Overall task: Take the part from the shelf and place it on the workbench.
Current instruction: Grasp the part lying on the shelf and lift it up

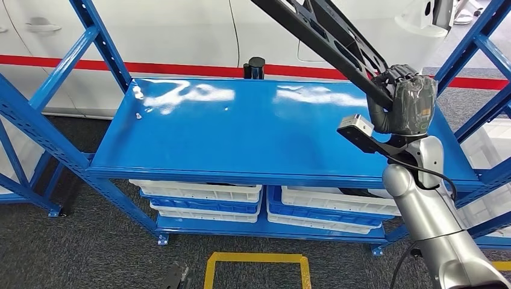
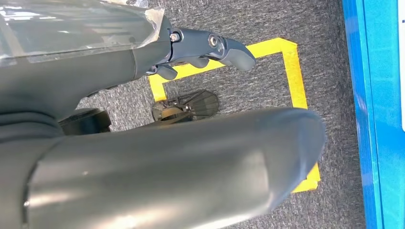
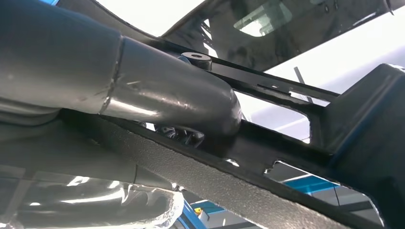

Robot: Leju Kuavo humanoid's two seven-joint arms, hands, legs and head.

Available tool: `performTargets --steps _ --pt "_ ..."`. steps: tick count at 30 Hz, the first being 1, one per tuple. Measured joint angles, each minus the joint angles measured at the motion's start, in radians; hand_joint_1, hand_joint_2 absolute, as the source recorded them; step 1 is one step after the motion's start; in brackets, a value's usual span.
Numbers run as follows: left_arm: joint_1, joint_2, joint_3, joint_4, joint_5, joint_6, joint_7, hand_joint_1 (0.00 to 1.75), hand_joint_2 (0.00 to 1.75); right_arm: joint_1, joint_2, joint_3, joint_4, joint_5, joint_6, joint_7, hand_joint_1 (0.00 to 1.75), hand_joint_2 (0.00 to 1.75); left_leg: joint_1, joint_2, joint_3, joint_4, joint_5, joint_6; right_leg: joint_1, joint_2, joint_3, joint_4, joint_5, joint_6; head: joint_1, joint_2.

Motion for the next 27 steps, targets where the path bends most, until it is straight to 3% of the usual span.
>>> performTargets --steps 1,5,6,12,16,20,27 --pt "0.000 0.000 0.000 0.000 -0.001 0.000 0.000 0.00 1.31 0.001 -0.001 -0.001 -0.004 -0.002 0.000 -0.002 1.75 0.00 0.000 0.000 0.000 0.000 0.000 0.000 0.000 0.000 0.000 0.000 0.000 0.000 0.000 0.000" --pt "0.000 0.000 0.000 0.000 -0.010 0.005 0.001 0.00 1.31 0.004 -0.008 -0.007 -0.021 -0.012 -0.011 -0.015 1.75 0.00 0.000 0.000 0.000 0.000 0.000 0.000 0.000 0.000 0.000 0.000 0.000 0.000 0.000 0.000" --pt "0.000 0.001 0.000 0.000 -0.012 0.004 0.001 0.00 1.75 0.005 -0.013 -0.008 -0.028 -0.014 -0.016 -0.019 1.75 0.00 0.000 0.000 0.000 0.000 0.000 0.000 0.000 0.000 0.000 0.000 0.000 0.000 0.000 0.000" --pt "0.002 0.006 0.000 0.003 -0.014 0.000 0.000 0.00 1.75 0.014 -0.026 -0.056 -0.117 -0.019 -0.035 -0.066 1.75 0.00 0.000 0.000 -0.002 0.000 0.000 0.000 0.000 0.000 -0.001 0.000 0.000 0.000 0.000 0.000" --pt "0.002 0.004 0.008 0.007 0.006 0.050 0.003 0.00 1.75 0.013 -0.018 -0.118 -0.228 -0.020 -0.039 -0.119 1.75 0.00 0.000 0.000 -0.002 0.000 0.000 0.000 0.000 0.000 -0.002 0.000 0.000 0.000 0.000 0.000" --pt "0.002 0.000 0.031 0.008 0.027 0.088 0.003 0.00 1.75 0.021 0.002 -0.157 -0.319 -0.019 -0.043 -0.147 1.75 0.00 0.000 0.000 -0.002 0.000 0.000 0.000 0.000 0.000 -0.002 0.000 0.000 0.000 0.000 0.000" --pt "0.005 -0.004 0.066 0.011 0.057 0.044 -0.010 0.00 1.75 0.070 0.058 -0.181 -0.390 -0.065 -0.043 -0.202 1.75 0.00 0.000 0.000 -0.002 0.000 0.000 0.000 0.000 0.000 -0.002 0.000 0.000 0.000 0.000 0.000"
